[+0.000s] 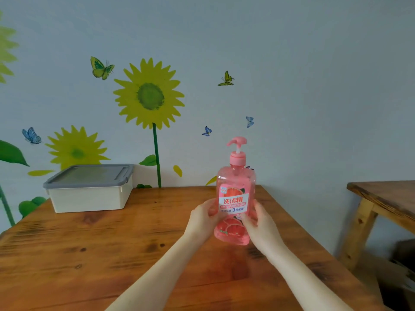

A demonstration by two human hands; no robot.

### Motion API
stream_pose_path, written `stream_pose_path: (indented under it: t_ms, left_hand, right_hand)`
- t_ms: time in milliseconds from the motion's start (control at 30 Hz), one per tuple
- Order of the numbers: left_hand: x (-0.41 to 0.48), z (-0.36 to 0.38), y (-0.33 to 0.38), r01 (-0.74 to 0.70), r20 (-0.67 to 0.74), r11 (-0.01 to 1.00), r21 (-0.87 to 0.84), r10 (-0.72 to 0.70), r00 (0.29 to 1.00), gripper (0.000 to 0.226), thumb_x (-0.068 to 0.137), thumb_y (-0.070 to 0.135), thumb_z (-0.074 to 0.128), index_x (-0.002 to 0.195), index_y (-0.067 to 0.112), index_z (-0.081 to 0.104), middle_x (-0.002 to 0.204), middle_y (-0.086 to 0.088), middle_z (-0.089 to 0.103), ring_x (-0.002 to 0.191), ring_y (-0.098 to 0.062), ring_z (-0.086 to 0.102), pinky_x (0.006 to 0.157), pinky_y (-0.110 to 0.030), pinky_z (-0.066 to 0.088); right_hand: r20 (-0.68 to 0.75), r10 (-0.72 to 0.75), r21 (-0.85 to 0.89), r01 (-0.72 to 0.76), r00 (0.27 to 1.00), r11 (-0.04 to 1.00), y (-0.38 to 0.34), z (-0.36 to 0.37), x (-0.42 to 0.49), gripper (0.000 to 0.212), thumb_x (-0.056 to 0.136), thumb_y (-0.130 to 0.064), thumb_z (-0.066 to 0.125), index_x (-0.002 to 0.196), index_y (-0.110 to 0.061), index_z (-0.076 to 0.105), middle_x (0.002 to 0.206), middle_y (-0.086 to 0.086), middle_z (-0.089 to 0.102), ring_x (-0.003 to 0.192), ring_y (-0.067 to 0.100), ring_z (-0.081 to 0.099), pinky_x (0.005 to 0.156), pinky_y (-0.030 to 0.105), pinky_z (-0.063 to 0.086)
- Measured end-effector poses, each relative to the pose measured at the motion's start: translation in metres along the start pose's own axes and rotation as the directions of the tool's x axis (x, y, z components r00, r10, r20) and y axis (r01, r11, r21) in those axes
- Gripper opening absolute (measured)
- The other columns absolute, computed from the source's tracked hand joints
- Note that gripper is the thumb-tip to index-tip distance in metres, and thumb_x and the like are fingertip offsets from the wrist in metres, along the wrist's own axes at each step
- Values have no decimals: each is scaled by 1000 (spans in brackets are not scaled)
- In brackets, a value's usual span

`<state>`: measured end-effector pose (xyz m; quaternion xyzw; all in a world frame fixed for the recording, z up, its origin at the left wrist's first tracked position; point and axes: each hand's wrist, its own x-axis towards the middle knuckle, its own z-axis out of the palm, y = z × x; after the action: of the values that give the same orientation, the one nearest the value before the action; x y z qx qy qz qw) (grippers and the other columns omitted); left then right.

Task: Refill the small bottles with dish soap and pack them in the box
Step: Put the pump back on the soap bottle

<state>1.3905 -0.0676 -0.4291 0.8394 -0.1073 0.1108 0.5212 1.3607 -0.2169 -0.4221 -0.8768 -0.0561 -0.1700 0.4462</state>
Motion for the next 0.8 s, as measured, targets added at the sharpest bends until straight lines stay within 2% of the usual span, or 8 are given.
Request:
stream_pose_path:
  t_ms: [133,333,433,567,667,800]
  left_hand:
    - [11,-33,17,-44,-60,999,28,45,997,46,86,28,61,130,17,49,117,-5,64,98,-13,60,77,-24,48]
    - [29,-95,31,-21,-135,996,82,32,990,49,90,28,54,135,15,41,112,-9,66,96,-20,64,67,-22,47]
    - [38,-128,28,-21,-195,993,118,44,980,44,91,25,54,132,14,45,110,-9,67,89,-15,63,61,-14,45]
    - [47,-166,12,-18,-250,991,132,51,967,36,92,18,52,127,15,51,107,-10,68,95,-21,64,70,-25,49]
    - [51,-185,-8,9,-291,992,127,29,956,36,91,16,54,127,17,52,105,-8,68,91,-18,63,70,-28,48]
    - [54,-200,-44,86,-341,980,177,-21,940,40,87,15,60,126,17,54,107,-9,68,84,-14,59,68,-24,45]
  right_hand:
    - [20,-44,42,43,999,998,-34,-1,22,40,95,-27,47,134,-17,42,131,1,55,118,16,52,91,28,45]
    - [93,-128,110,118,987,987,-91,19,59,40,96,-28,46,134,-16,40,133,2,52,115,14,50,83,25,40]
    - [114,-165,129,150,980,980,-115,41,77,42,95,-26,47,134,-14,38,133,4,51,118,17,50,84,26,42]
    - [159,-195,177,166,968,970,-140,77,97,40,96,-25,46,134,-13,37,134,6,50,121,20,49,85,26,43]
    - [183,-198,185,164,963,969,-146,106,106,40,96,-25,45,134,-13,37,136,6,49,123,21,49,89,28,44]
    - [230,-187,195,143,955,970,-140,148,112,40,96,-24,46,133,-13,37,134,5,50,121,20,50,85,23,41]
